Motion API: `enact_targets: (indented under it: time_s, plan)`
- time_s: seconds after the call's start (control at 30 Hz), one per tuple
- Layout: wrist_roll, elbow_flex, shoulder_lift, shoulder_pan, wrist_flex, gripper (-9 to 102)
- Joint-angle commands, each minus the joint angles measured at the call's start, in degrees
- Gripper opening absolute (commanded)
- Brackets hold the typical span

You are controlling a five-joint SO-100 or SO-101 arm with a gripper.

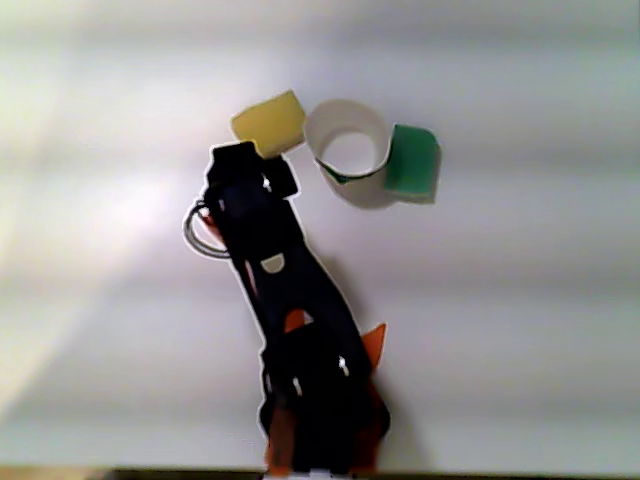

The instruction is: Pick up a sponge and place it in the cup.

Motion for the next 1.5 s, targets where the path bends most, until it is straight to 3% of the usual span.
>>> enact_targets:
  time_s: [0.0, 0.23, 0.47, 0.6, 0.8, 1.03, 1.47]
  plan:
    - [-6.1, -3.2, -0.4, -2.2, 0.4, 0]
    - [-21.1, -2.1, -1.1, -2.4, -0.7, 0]
    - [-31.6, 2.9, -2.0, -2.4, -8.9, 0]
    - [-30.4, 1.8, -3.3, -2.8, -7.5, 0]
    - [-27.8, 2.6, -3.7, -2.6, -8.9, 23]
    - [-25.0, 3.7, -4.3, -2.5, -11.7, 38]
    - [-18.2, 7.7, -11.5, -1.8, -22.0, 43]
